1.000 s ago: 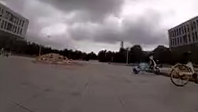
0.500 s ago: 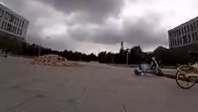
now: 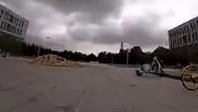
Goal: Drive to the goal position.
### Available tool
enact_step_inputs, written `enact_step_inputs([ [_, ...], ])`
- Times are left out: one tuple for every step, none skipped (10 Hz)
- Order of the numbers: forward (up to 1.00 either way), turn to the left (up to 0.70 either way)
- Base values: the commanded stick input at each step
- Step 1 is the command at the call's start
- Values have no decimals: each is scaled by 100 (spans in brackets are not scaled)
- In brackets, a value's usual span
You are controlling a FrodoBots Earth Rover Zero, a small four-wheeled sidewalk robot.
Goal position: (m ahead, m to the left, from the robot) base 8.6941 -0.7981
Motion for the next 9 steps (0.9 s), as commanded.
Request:
enact_step_inputs([
  [50, 1],
  [50, 1],
  [50, 1],
  [50, 1],
  [50, 1],
  [50, 1],
  [50, 1],
  [50, 1],
  [50, 1],
])
